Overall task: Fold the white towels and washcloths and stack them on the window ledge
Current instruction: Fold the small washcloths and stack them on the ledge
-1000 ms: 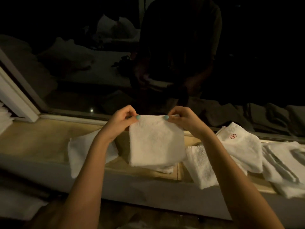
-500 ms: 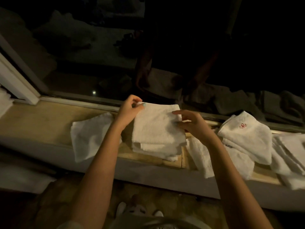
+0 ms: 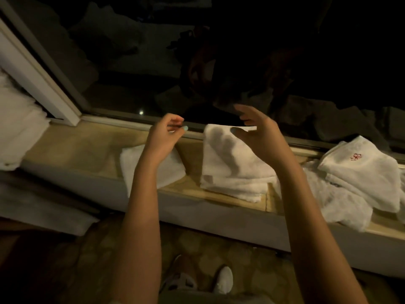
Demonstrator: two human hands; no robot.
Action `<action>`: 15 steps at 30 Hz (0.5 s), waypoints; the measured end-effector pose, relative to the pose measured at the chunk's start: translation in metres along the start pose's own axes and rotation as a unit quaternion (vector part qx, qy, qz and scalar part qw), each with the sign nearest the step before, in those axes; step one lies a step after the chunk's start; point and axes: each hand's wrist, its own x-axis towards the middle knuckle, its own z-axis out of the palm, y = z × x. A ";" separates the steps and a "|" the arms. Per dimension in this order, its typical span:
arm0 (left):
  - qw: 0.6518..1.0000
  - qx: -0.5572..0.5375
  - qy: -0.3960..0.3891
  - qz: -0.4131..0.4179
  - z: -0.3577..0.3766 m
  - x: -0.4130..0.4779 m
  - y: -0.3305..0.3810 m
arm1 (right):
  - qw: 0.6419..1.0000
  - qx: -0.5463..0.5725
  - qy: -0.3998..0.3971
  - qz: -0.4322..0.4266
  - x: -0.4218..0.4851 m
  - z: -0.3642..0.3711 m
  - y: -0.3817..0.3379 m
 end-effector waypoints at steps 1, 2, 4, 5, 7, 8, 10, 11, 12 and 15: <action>1.000 0.016 0.016 0.001 -0.010 -0.005 -0.009 | 1.000 0.007 -0.009 -0.016 0.003 0.010 -0.013; 0.999 0.030 0.030 -0.002 -0.019 -0.010 -0.019 | 0.999 0.012 -0.021 -0.028 0.006 0.021 -0.025; 0.997 0.050 0.054 -0.021 -0.041 -0.016 -0.040 | 0.998 0.009 -0.046 -0.039 0.011 0.048 -0.046; 0.996 0.056 0.061 -0.038 -0.053 -0.018 -0.050 | 0.998 -0.005 -0.050 -0.041 0.013 0.063 -0.056; 0.993 0.070 0.067 -0.074 -0.077 -0.020 -0.072 | 0.997 -0.041 -0.042 -0.041 0.014 0.093 -0.070; 0.991 0.078 0.071 -0.088 -0.087 -0.020 -0.084 | 0.997 -0.052 -0.041 -0.038 0.014 0.107 -0.074; 0.986 0.092 0.074 -0.115 -0.103 -0.021 -0.106 | 0.994 -0.085 -0.058 -0.026 0.014 0.137 -0.076; 0.985 0.099 0.061 -0.128 -0.108 -0.022 -0.115 | 0.992 -0.108 -0.068 -0.017 0.014 0.152 -0.074; 0.984 0.102 0.039 -0.138 -0.111 -0.022 -0.125 | 0.989 -0.130 -0.074 -0.002 0.014 0.166 -0.069; 0.986 0.096 -0.017 -0.134 -0.115 -0.021 -0.145 | 0.982 -0.152 -0.077 0.080 0.010 0.198 -0.053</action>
